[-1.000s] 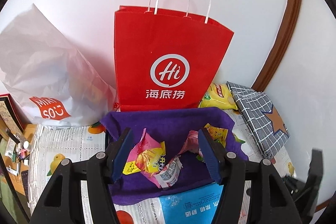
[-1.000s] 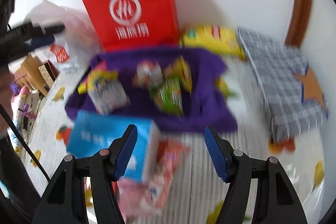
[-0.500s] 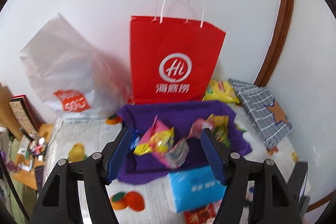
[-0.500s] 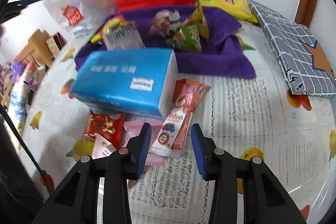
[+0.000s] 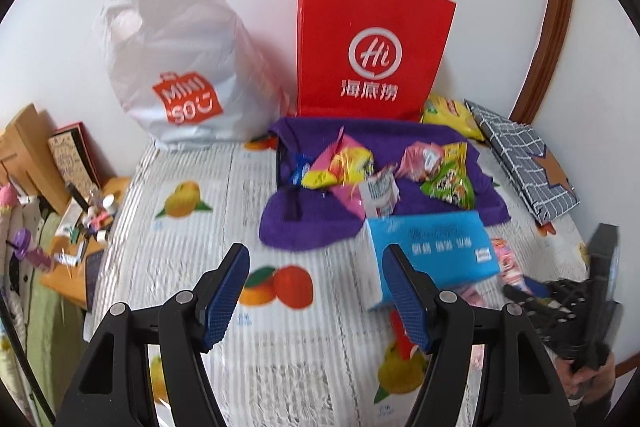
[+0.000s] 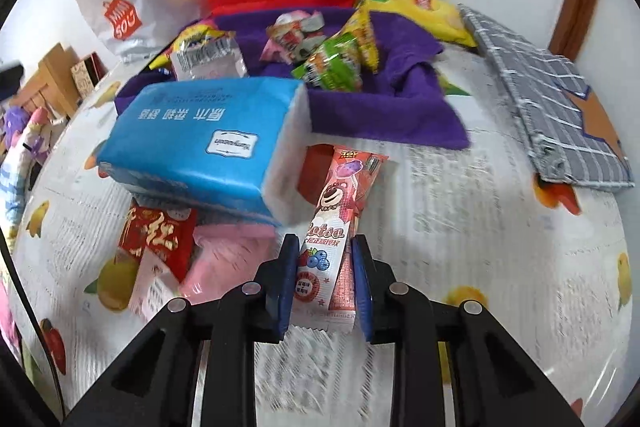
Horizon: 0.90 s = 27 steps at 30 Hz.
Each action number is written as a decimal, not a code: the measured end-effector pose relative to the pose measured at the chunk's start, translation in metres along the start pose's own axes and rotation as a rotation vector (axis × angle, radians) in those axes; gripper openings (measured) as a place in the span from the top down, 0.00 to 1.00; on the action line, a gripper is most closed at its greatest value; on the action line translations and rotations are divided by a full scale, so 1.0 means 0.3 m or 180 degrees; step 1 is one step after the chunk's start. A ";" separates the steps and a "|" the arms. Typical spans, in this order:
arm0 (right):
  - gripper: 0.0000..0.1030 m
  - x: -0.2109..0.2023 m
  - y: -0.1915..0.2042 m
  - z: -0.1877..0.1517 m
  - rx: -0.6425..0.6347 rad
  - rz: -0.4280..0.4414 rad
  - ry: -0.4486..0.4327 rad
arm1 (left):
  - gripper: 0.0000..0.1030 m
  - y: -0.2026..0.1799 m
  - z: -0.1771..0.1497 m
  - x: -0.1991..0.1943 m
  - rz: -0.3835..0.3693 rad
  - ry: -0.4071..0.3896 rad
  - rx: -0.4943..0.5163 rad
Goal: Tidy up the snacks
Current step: 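Move the right tool to the pink Lotso stick pack and close on it, then grasp the red gold-lettered packet with the left tool while the right tool holds the Lotso pack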
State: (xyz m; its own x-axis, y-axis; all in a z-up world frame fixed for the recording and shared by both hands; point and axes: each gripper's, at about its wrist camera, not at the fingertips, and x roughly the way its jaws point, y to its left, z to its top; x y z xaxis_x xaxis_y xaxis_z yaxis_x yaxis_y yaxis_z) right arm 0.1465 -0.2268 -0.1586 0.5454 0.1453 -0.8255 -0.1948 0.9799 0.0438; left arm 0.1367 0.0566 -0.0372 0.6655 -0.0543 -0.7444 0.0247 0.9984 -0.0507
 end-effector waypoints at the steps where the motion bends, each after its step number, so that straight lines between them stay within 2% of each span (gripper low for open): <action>1: 0.74 -0.014 -0.013 -0.012 0.0012 0.0001 -0.0001 | 0.35 -0.004 -0.012 0.004 -0.0015 0.0025 -0.0008; 7: 0.73 -0.081 -0.073 -0.148 0.0081 0.0225 0.0167 | 0.35 -0.042 -0.088 0.028 -0.0114 0.0108 0.0001; 11: 0.69 -0.091 -0.069 -0.205 -0.0041 0.0076 0.0154 | 0.35 -0.056 -0.134 0.075 -0.0154 0.0254 -0.0021; 13: 0.63 -0.101 -0.071 -0.215 -0.0028 0.0013 0.0088 | 0.35 -0.060 -0.157 0.092 -0.0162 0.0307 -0.0023; 15: 0.50 -0.104 -0.074 -0.210 -0.0008 0.0058 0.0021 | 0.35 -0.059 -0.174 0.106 -0.0179 0.0360 -0.0051; 17: 0.48 -0.092 -0.066 -0.194 0.0017 0.0066 -0.0036 | 0.35 -0.051 -0.187 0.120 -0.0283 0.0432 -0.0138; 21: 0.49 -0.020 -0.048 -0.159 0.0045 -0.0037 -0.0064 | 0.35 -0.062 -0.208 0.137 -0.0372 0.0499 -0.0139; 22: 0.52 0.002 -0.048 -0.155 0.0058 -0.0093 -0.0032 | 0.35 -0.070 -0.214 0.145 -0.0353 0.0517 -0.0117; 23: 0.62 0.022 -0.049 -0.155 0.0077 -0.0134 -0.0003 | 0.35 -0.074 -0.218 0.154 -0.0347 0.0536 -0.0101; 27: 0.70 0.025 -0.059 -0.170 0.0106 -0.0219 -0.0177 | 0.35 -0.103 -0.243 0.198 -0.0430 0.0640 -0.0060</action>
State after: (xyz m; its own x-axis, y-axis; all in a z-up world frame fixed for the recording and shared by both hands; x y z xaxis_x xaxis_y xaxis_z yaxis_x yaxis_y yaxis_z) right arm 0.1125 -0.2501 -0.1942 0.6011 0.0838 -0.7948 -0.1285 0.9917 0.0074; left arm 0.1212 0.0215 -0.1285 0.4953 -0.1910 -0.8475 0.0881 0.9815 -0.1698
